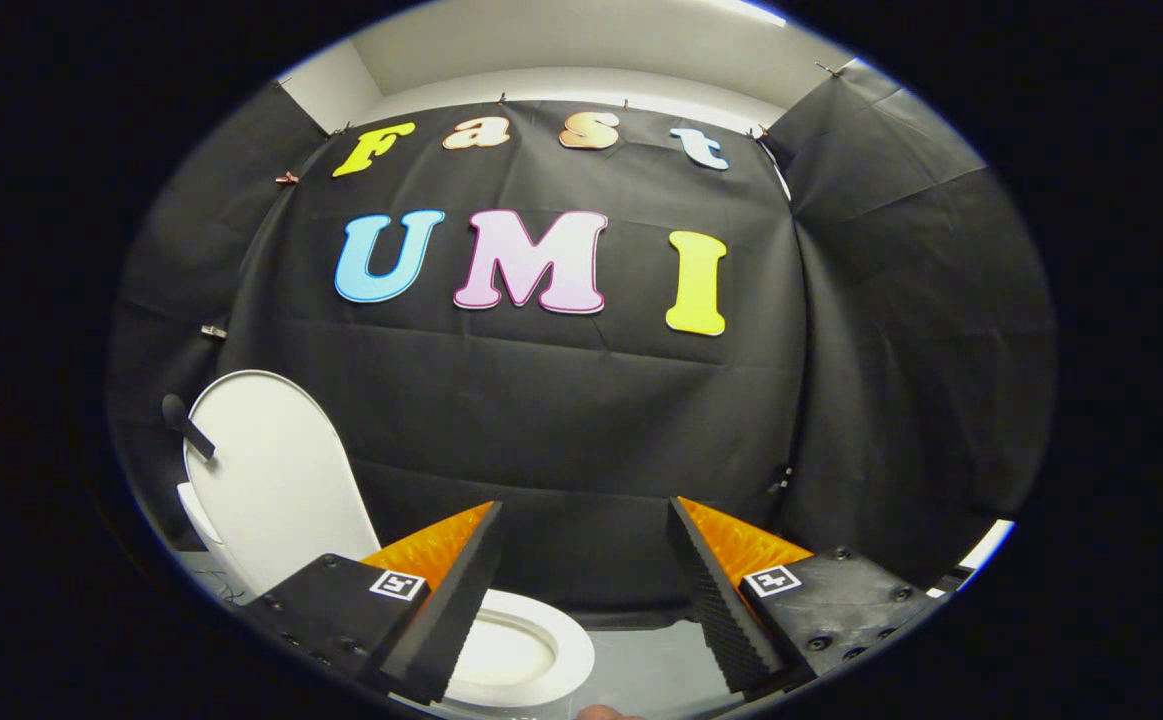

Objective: Open the toilet lid.

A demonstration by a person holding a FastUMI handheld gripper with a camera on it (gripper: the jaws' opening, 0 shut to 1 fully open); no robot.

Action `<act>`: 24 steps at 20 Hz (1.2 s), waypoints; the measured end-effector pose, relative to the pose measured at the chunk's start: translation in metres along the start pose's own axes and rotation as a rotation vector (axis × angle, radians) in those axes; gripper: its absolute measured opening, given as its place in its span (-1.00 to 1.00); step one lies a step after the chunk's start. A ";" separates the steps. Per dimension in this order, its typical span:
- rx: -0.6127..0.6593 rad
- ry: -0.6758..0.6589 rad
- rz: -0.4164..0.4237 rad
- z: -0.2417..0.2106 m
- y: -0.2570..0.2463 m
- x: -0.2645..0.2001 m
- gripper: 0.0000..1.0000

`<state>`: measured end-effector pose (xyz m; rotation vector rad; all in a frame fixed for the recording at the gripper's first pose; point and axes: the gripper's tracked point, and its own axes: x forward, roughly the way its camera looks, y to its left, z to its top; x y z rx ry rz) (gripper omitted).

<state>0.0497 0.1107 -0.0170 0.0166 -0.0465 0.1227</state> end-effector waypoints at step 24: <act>0.172 -0.039 0.027 -0.009 0.013 -0.002 0.97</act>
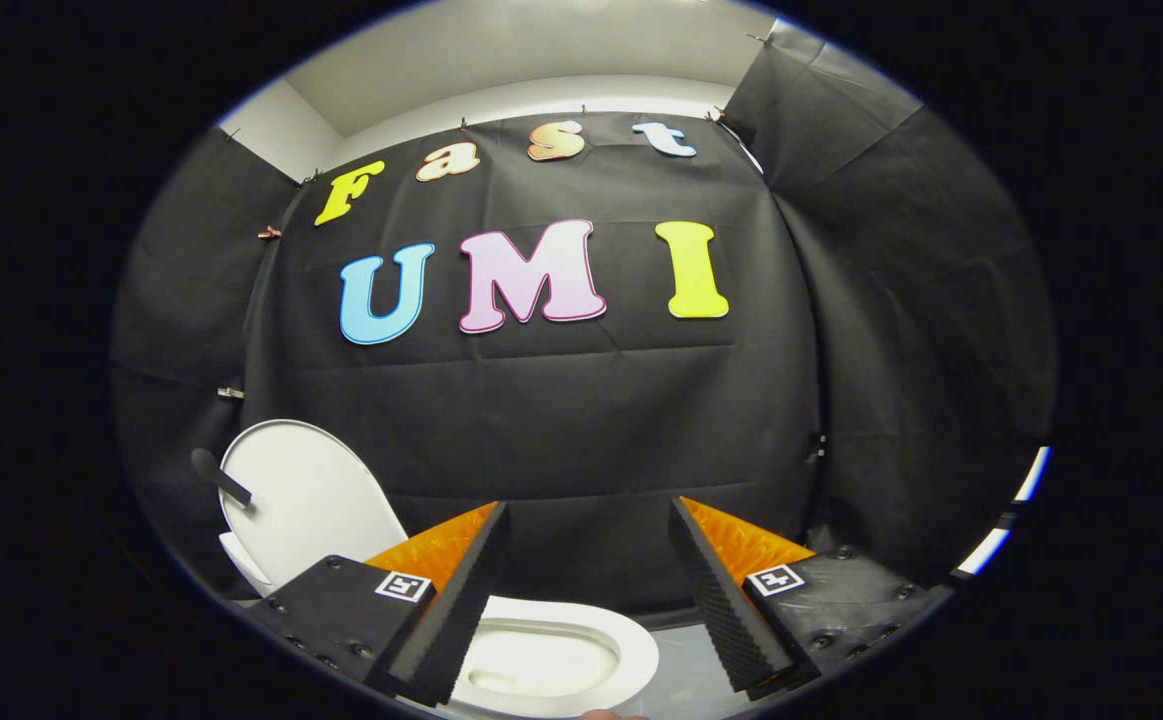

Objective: Open the toilet lid.

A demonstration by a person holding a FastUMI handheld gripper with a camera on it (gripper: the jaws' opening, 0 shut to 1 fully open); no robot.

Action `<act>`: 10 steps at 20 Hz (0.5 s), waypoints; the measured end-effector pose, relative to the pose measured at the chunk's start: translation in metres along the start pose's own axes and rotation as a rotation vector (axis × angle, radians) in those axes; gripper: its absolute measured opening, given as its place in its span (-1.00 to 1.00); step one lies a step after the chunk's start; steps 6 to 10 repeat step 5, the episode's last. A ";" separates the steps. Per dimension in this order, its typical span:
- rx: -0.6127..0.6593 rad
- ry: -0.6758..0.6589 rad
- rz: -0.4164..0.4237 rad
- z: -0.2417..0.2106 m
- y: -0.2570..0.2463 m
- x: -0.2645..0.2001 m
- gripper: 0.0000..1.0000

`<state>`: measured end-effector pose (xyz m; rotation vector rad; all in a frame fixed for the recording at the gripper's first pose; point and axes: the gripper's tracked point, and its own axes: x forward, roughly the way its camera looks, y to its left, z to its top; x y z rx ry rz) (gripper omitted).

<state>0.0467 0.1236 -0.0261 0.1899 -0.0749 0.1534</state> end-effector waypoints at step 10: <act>-0.029 0.006 -0.002 -0.006 0.002 0.003 0.97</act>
